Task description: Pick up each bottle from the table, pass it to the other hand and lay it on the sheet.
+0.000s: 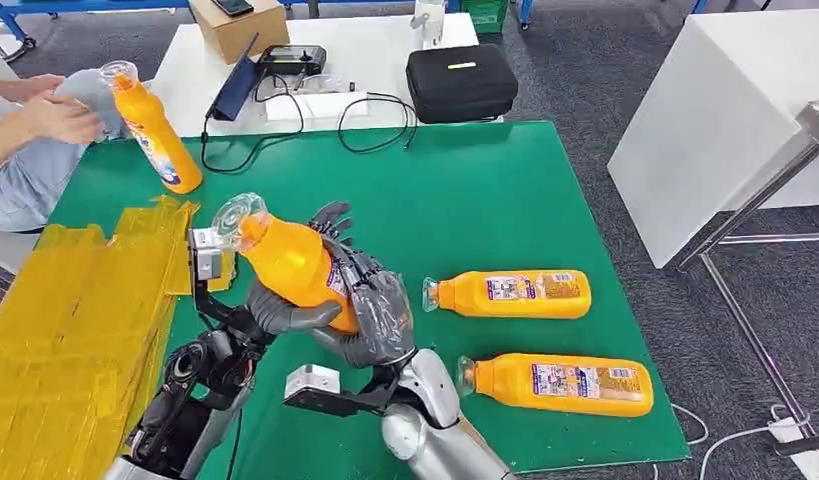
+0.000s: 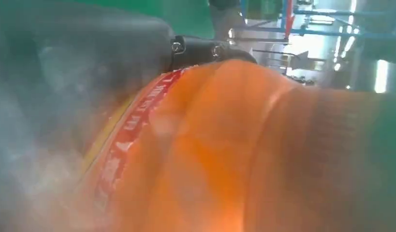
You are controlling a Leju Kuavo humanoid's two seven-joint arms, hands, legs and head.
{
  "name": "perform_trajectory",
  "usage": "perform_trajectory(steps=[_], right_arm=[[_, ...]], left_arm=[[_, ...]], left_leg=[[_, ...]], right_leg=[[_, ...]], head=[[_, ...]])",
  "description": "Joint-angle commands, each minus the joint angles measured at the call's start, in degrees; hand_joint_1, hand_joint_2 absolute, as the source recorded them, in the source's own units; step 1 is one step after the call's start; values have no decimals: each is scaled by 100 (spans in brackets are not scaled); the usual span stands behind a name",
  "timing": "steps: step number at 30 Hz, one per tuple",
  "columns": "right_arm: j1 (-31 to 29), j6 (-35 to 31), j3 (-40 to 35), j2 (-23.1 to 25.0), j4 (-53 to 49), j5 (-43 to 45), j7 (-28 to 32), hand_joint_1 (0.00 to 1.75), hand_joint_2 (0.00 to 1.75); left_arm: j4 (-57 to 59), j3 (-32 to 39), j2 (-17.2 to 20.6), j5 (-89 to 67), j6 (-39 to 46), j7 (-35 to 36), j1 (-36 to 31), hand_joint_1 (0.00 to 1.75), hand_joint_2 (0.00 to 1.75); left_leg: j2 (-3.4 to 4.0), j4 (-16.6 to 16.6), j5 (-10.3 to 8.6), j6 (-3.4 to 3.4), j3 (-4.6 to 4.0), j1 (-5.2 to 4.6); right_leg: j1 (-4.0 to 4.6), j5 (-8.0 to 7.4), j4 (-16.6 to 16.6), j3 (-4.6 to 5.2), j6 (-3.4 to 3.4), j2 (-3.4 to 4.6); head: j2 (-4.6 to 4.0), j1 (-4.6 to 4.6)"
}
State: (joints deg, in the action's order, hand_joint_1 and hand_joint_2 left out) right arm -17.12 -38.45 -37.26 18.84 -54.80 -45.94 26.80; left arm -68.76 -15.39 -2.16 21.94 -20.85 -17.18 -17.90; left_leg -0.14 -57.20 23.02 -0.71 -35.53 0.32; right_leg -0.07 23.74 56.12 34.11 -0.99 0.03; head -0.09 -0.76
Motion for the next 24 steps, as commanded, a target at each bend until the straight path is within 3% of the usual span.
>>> perform_trajectory(steps=[1, 16, 17, 18, 24], right_arm=[[-115, 87, -803, -19, 931, -69, 17, 175, 175], [-115, 87, -803, -19, 931, -69, 17, 175, 175], [-128, 89, -806, -19, 949, -65, 10, 175, 175], [-141, 94, -809, -16, 983, -46, -19, 175, 175], [-213, -11, -697, 0, 1154, -32, -69, 175, 175]], left_arm=[[197, 381, -268, 123, 156, 8, -280, 9, 175], [197, 381, -268, 123, 156, 8, -280, 9, 175], [162, 413, -277, 142, 171, 14, -269, 77, 175], [107, 496, -313, 197, 210, 15, -235, 175, 175], [-6, 630, -341, 291, 230, 83, -165, 175, 175]], left_leg=[[-17, 0, 14, 2, 30, 8], [-18, 1, 6, 1, 15, 6], [-22, -1, 11, 1, 22, 9], [-18, 0, 5, 1, 11, 6], [-21, -2, 12, 2, 25, 9]], right_leg=[[8, 16, -9, -40, -3, -19], [6, 9, -9, -21, -2, -21], [9, 14, -9, -31, -3, -25], [6, 8, -7, -17, -2, -20], [9, 15, -8, -34, -3, -24]], head=[[0, 0], [0, 0], [0, 0], [0, 0], [0, 0]])
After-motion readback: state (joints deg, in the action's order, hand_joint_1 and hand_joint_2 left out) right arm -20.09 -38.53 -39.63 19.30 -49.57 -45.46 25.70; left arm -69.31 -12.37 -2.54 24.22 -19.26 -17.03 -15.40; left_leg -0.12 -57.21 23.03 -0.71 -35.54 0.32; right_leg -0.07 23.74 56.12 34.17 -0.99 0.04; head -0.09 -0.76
